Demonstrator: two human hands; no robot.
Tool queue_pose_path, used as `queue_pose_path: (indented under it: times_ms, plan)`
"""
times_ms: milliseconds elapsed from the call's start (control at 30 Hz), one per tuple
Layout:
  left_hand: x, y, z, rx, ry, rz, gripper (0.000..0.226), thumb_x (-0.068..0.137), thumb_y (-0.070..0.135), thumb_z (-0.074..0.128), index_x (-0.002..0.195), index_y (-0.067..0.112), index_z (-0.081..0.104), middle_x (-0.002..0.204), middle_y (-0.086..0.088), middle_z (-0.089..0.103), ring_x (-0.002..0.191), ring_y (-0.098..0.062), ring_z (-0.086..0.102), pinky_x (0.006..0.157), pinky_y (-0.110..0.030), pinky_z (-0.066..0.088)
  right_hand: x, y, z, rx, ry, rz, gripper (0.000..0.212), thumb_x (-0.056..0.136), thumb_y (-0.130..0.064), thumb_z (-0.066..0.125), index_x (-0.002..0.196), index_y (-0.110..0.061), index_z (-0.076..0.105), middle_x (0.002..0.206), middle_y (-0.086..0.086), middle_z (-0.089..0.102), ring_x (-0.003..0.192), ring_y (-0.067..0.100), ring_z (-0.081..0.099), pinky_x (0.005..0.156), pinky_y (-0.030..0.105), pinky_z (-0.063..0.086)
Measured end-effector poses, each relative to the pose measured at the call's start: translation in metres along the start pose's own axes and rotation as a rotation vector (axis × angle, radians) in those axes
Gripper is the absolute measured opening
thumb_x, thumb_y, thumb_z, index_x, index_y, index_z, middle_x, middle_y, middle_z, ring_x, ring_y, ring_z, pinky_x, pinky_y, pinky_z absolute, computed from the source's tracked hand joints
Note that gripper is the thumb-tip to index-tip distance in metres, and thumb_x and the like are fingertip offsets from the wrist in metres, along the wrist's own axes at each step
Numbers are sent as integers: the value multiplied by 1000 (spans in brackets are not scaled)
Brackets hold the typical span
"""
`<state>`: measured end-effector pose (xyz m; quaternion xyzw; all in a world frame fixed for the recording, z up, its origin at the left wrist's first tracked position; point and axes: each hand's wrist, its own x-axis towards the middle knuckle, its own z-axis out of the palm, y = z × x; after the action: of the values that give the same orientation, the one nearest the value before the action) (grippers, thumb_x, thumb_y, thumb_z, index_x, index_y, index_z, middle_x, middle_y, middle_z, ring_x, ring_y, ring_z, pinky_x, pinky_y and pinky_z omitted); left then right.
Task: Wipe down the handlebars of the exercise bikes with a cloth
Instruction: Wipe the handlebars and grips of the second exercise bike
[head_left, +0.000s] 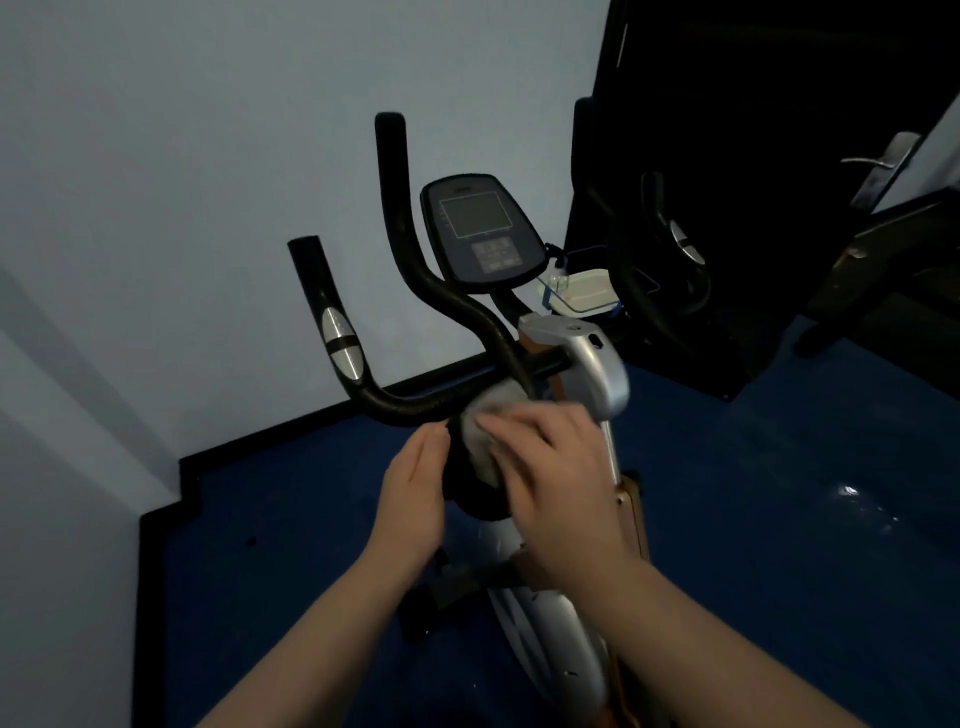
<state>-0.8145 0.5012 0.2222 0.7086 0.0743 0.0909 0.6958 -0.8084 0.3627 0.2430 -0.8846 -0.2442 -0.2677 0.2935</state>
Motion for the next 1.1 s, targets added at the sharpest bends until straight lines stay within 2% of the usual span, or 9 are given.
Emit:
queue_pose_path:
  times_ms: [233, 333, 400, 500, 567, 700, 800, 933, 1100]
  plan:
    - [-5, 2, 7, -32, 71, -74, 38, 101, 25, 35, 95, 3, 66, 89, -8, 66, 81, -13, 59, 75, -25, 47, -34, -19, -3, 156, -201, 144, 26, 88, -10, 60, 113, -15, 66, 99, 1, 58, 89, 15, 55, 73, 35, 51]
    - [4, 9, 5, 131, 67, -90, 38, 99, 33, 39, 80, 12, 63, 81, -2, 66, 75, -10, 60, 70, -23, 47, -11, 2, -30, 119, -131, 71, 19, 87, -16, 58, 104, -18, 67, 96, -3, 56, 88, 13, 52, 73, 30, 48]
    - [14, 16, 7, 283, 38, -72, 40, 98, 38, 38, 83, 11, 64, 86, -6, 67, 81, -17, 62, 77, -35, 47, 25, 12, -38, 65, -8, 89, 17, 87, -19, 57, 102, -19, 66, 98, -4, 57, 93, 10, 49, 77, 25, 42]
    - [22, 25, 16, 417, 39, -14, 39, 99, 37, 34, 85, 15, 63, 85, -4, 65, 81, -17, 60, 75, -38, 45, 57, 15, -16, -21, -211, 152, 20, 93, -32, 51, 101, -21, 65, 102, -2, 58, 99, 15, 49, 86, 37, 44]
    - [21, 24, 20, 459, 71, 14, 38, 100, 35, 32, 81, 18, 60, 79, -2, 63, 75, -17, 59, 67, -35, 45, 49, 12, 5, 47, -306, 266, 25, 96, -38, 43, 103, -22, 61, 100, 0, 57, 98, 18, 50, 82, 42, 46]
    - [13, 17, 19, 488, 154, 8, 36, 99, 35, 30, 82, 24, 60, 77, 2, 63, 72, -14, 61, 67, -39, 50, 15, 16, 15, 4, -146, 335, 33, 97, -44, 30, 115, -27, 51, 96, -1, 55, 89, 17, 53, 66, 32, 44]
    - [12, 18, 21, 548, 175, 19, 35, 99, 34, 29, 81, 24, 57, 75, 0, 63, 68, -17, 60, 65, -44, 51, 16, 21, 15, -106, -196, 299, 35, 96, -45, 23, 112, -24, 46, 93, 0, 56, 79, 19, 56, 57, 31, 39]
    - [14, 20, 24, 583, 213, 32, 34, 99, 31, 31, 77, 23, 56, 70, 0, 60, 63, -18, 57, 60, -45, 49, 49, 22, 17, -136, -351, 218, 33, 100, -41, 25, 101, -18, 48, 91, 5, 62, 76, 24, 59, 60, 35, 43]
    - [9, 19, 29, 455, 280, 47, 26, 99, 27, 37, 89, 30, 61, 85, 8, 62, 76, -7, 59, 63, -30, 48, -1, 14, 6, 121, -186, 359, 32, 97, -43, 19, 115, -30, 41, 94, -4, 51, 75, 14, 53, 57, 32, 39]
